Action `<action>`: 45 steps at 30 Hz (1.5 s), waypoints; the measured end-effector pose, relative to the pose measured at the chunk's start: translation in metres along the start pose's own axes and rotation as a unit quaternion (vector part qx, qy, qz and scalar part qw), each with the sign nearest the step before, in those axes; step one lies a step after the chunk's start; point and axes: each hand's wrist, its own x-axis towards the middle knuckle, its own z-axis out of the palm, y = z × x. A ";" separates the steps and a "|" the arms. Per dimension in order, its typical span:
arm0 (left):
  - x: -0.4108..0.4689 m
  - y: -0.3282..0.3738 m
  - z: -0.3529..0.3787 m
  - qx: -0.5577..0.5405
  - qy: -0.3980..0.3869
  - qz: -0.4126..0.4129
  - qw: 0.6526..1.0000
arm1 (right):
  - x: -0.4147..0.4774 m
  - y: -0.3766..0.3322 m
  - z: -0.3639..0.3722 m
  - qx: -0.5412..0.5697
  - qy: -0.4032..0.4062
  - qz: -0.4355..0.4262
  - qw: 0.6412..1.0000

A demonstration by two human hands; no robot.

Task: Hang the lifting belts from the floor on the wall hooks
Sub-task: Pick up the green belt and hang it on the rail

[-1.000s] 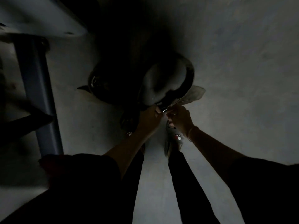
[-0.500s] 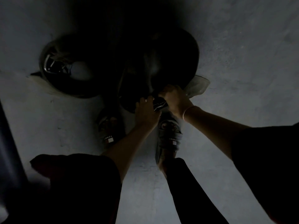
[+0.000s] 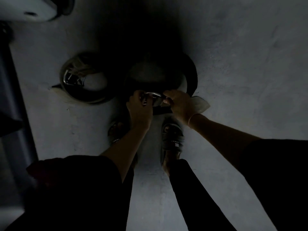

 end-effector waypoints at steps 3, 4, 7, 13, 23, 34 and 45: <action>-0.012 0.044 -0.022 -0.046 0.031 -0.023 0.998 | -0.018 -0.036 -0.038 0.113 0.029 0.025 0.993; -0.017 0.060 -0.030 -0.068 0.036 -0.036 0.996 | -0.024 -0.047 -0.050 0.154 0.034 0.038 0.987; -0.043 0.110 -0.058 -0.155 0.019 -0.038 0.987 | -0.041 -0.082 -0.086 0.226 0.067 0.055 0.970; -0.100 0.201 -0.120 -0.299 0.024 -0.017 0.954 | -0.093 -0.164 -0.174 0.361 0.109 0.045 0.925; -0.200 0.392 -0.269 -0.303 0.066 0.156 0.938 | -0.203 -0.315 -0.343 0.498 0.219 -0.039 0.838; -0.364 0.600 -0.457 -0.361 0.121 0.309 0.872 | -0.354 -0.488 -0.523 0.544 0.151 -0.239 0.790; -0.512 0.720 -0.587 -0.369 0.052 0.512 0.774 | -0.467 -0.635 -0.672 0.474 0.281 -0.429 0.716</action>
